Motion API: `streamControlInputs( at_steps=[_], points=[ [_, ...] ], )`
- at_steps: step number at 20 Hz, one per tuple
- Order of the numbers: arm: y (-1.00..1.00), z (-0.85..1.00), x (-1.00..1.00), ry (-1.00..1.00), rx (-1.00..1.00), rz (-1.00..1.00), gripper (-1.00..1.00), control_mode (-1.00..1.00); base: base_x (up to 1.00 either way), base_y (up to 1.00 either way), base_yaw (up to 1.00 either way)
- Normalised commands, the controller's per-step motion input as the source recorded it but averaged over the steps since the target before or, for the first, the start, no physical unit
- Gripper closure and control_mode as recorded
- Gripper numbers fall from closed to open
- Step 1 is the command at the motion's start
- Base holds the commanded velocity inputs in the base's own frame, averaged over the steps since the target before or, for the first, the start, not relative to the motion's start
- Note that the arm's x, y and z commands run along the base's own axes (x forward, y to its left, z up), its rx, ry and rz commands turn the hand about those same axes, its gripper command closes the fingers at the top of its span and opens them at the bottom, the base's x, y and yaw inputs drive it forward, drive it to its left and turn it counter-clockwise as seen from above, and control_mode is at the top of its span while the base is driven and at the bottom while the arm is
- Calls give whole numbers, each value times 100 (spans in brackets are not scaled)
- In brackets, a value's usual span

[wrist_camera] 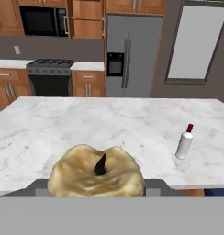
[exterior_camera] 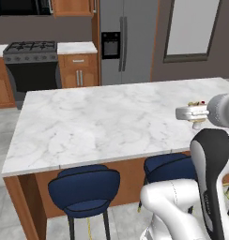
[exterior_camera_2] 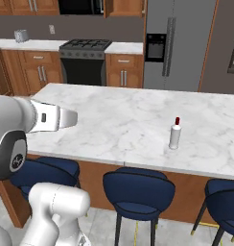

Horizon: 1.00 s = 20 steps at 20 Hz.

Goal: Get the candle and the liquor from the cabinet and move them to the dining counter.

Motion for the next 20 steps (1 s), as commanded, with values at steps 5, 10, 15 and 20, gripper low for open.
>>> streamControlInputs(
  at_steps=[5,10,15,20],
  points=[
    [0,0,0,0,0,0,100,100,-1,0,1],
    [20,0,-38,0,0,7,100,-100,0,0,0],
    [37,-8,-54,0,0,27,100,-100,0,0,0],
    [32,-28,13,0,0,47,100,-100,0,0,0]
  ],
)
